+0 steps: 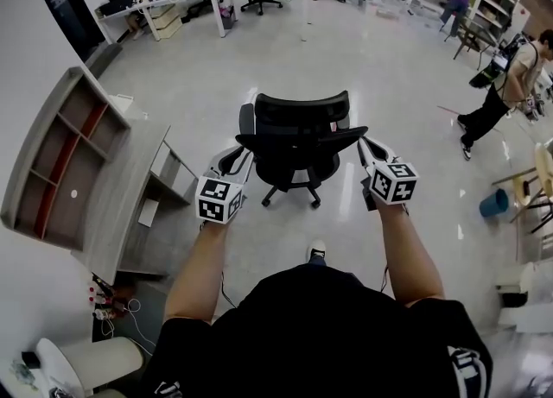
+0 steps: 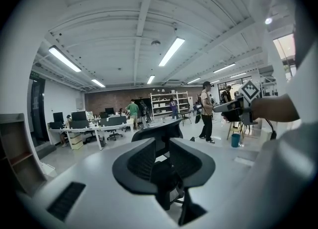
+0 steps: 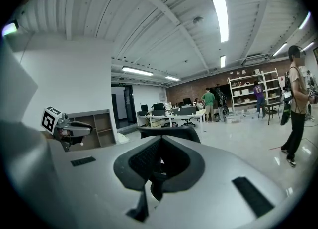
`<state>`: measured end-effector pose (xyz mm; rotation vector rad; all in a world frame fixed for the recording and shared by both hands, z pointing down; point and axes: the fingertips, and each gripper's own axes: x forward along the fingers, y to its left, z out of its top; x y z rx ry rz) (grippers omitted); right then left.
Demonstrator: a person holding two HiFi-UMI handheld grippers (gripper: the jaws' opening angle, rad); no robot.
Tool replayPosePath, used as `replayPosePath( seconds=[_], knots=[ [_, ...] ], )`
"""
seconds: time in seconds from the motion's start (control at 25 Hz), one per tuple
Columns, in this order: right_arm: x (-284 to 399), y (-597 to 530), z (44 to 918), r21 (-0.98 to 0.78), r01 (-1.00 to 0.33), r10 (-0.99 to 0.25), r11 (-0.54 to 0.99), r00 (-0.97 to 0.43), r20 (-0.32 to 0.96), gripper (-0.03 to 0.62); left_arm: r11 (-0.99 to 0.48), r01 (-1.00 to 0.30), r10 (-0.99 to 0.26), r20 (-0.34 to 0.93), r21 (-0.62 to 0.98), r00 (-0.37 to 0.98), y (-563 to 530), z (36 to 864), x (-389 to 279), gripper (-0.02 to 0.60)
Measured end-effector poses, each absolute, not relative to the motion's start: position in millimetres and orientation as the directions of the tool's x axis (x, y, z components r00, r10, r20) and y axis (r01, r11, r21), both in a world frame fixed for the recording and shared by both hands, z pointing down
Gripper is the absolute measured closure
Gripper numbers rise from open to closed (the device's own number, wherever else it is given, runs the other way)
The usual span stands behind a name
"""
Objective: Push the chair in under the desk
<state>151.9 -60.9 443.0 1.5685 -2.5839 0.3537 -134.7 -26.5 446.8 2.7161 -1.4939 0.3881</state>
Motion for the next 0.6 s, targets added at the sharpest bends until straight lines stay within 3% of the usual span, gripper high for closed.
replayPosePath(
  seconds=[0.6],
  knots=[
    [190, -229, 464, -0.194, -0.860, -0.829, 0.472, -0.508, 0.235, 0.599, -0.469, -0.880, -0.863, 0.253, -0.079, 0.437, -179, 456, -108, 0.489]
  ],
)
